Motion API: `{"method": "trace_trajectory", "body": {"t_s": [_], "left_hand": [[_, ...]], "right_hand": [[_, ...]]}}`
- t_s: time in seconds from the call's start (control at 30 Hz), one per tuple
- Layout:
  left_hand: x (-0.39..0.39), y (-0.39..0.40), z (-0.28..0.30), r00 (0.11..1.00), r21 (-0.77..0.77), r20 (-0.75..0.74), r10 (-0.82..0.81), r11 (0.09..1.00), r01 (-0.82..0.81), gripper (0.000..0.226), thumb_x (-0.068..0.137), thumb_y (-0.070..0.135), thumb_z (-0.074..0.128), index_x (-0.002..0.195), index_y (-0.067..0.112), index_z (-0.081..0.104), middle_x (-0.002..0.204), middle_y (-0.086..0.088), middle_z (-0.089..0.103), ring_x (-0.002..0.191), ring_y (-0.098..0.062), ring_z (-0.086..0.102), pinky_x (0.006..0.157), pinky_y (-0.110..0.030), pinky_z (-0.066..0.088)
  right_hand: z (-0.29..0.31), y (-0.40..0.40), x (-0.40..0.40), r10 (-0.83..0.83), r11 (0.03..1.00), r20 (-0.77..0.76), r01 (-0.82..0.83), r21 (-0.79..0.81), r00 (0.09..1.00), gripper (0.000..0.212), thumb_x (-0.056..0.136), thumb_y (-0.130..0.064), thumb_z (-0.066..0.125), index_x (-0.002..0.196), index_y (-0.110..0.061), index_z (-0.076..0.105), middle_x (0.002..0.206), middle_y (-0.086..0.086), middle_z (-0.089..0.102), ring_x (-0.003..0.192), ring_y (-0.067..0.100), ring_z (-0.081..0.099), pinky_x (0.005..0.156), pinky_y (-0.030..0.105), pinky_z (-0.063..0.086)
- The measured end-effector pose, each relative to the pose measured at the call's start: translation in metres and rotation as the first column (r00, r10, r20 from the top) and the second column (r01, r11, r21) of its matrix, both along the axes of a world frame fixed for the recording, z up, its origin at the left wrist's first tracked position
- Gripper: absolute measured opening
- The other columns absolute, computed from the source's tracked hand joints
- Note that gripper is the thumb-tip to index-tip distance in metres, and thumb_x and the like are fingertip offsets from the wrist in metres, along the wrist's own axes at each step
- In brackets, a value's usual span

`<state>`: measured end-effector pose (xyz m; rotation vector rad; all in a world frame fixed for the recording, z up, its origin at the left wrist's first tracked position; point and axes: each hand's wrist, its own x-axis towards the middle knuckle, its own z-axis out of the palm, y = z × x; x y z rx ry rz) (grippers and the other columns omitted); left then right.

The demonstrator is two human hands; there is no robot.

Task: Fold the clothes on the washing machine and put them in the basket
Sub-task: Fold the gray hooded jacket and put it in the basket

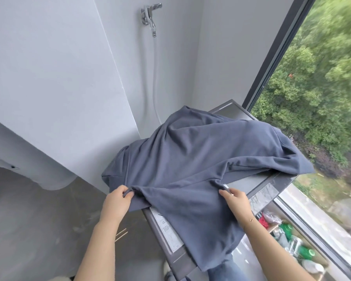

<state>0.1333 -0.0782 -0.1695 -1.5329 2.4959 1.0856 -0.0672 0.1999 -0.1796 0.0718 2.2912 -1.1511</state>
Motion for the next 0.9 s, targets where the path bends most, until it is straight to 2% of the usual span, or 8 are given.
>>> {"method": "trace_trajectory", "body": {"t_s": [0.13, 0.23, 0.4, 0.53, 0.67, 0.73, 0.8, 0.9], "left_hand": [[0.002, -0.001, 0.004, 0.993, -0.02, 0.105, -0.058, 0.998, 0.06, 0.009, 0.093, 0.016, 0.05, 0.099, 0.02, 0.055, 0.093, -0.001, 0.06, 0.093, -0.028, 0.058, 0.075, -0.034, 0.041], [-0.007, 0.012, 0.006, 0.974, -0.145, 0.069, -0.218, 0.963, 0.226, 0.043, 0.079, 0.004, 0.056, 0.115, 0.028, 0.056, 0.105, 0.01, 0.058, 0.103, -0.016, 0.057, 0.086, -0.033, 0.04], [-0.019, 0.039, 0.006, 0.898, -0.117, -0.31, -0.311, 0.95, 0.288, 0.061, 0.065, -0.016, 0.057, 0.106, 0.028, 0.067, 0.109, 0.012, 0.059, 0.102, -0.008, 0.056, 0.093, -0.026, 0.041], [-0.032, 0.052, 0.017, 0.905, 0.092, -0.401, -0.139, 0.977, 0.191, 0.063, 0.068, -0.025, 0.044, 0.081, 0.03, 0.072, 0.092, 0.01, 0.071, 0.091, 0.004, 0.061, 0.082, -0.007, 0.042], [-0.038, 0.064, 0.033, 0.915, 0.344, -0.398, 0.062, 0.935, 0.086, 0.04, 0.08, -0.021, 0.038, 0.084, 0.009, 0.065, 0.072, 0.01, 0.066, 0.069, -0.002, 0.055, 0.065, -0.013, 0.04], [-0.031, 0.066, 0.037, 0.895, 0.42, -0.435, 0.104, 0.902, 0.1, 0.032, 0.08, -0.019, 0.035, 0.084, -0.002, 0.062, 0.074, -0.003, 0.064, 0.071, -0.009, 0.054, 0.064, -0.021, 0.039], [-0.022, 0.061, 0.036, 0.87, 0.48, -0.468, 0.153, 0.871, 0.105, 0.021, 0.08, -0.011, 0.039, 0.081, -0.006, 0.059, 0.074, -0.011, 0.059, 0.073, -0.015, 0.05, 0.062, -0.027, 0.035], [-0.014, 0.061, 0.04, 0.814, 0.6, -0.452, 0.365, 0.8, -0.025, 0.011, 0.079, 0.008, 0.048, 0.079, 0.003, 0.058, 0.064, -0.003, 0.062, 0.066, -0.019, 0.054, 0.056, -0.025, 0.039]], "right_hand": [[0.009, 0.004, 0.004, -0.018, 0.997, 0.026, 0.02, -0.075, 1.0, 0.016, 0.09, -0.026, 0.061, 0.084, -0.013, 0.068, 0.075, 0.0, 0.062, 0.068, 0.01, 0.052, 0.063, 0.022, 0.041], [0.013, 0.007, -0.012, -0.291, 0.885, 0.161, 0.329, -0.328, 0.943, 0.015, 0.093, -0.017, 0.056, 0.086, -0.004, 0.058, 0.077, 0.01, 0.058, 0.054, 0.013, 0.053, 0.049, 0.021, 0.043], [0.022, 0.03, -0.066, -0.554, 0.706, 0.226, 0.596, -0.383, 0.801, 0.021, 0.099, -0.021, 0.052, 0.102, -0.001, 0.054, 0.075, 0.014, 0.059, 0.039, 0.011, 0.061, 0.04, 0.021, 0.052], [0.026, 0.044, -0.109, -0.612, 0.613, 0.31, 0.684, -0.395, 0.727, 0.041, 0.093, -0.044, 0.059, 0.1, -0.004, 0.052, 0.082, 0.016, 0.062, 0.065, 0.028, 0.066, 0.057, 0.041, 0.059], [0.029, 0.044, -0.139, -0.611, 0.591, 0.33, 0.692, -0.416, 0.72, 0.029, 0.094, -0.036, 0.058, 0.099, -0.008, 0.054, 0.083, 0.012, 0.062, 0.07, 0.025, 0.064, 0.054, 0.033, 0.059], [0.034, 0.047, -0.144, -0.688, 0.46, 0.368, 0.768, -0.445, 0.625, 0.012, 0.092, -0.02, 0.058, 0.086, -0.011, 0.053, 0.08, 0.007, 0.056, 0.065, 0.017, 0.058, 0.045, 0.024, 0.053], [0.041, 0.057, -0.147, -0.81, 0.308, 0.32, 0.82, -0.483, 0.492, 0.018, 0.084, -0.013, 0.062, 0.072, -0.016, 0.049, 0.073, -0.001, 0.05, 0.059, 0.009, 0.048, 0.046, 0.021, 0.042], [0.053, 0.082, -0.149, -0.862, 0.145, 0.303, 0.769, -0.623, 0.408, 0.025, 0.069, -0.008, 0.067, 0.063, -0.017, 0.043, 0.065, -0.004, 0.042, 0.054, 0.009, 0.038, 0.051, 0.023, 0.03]]}}
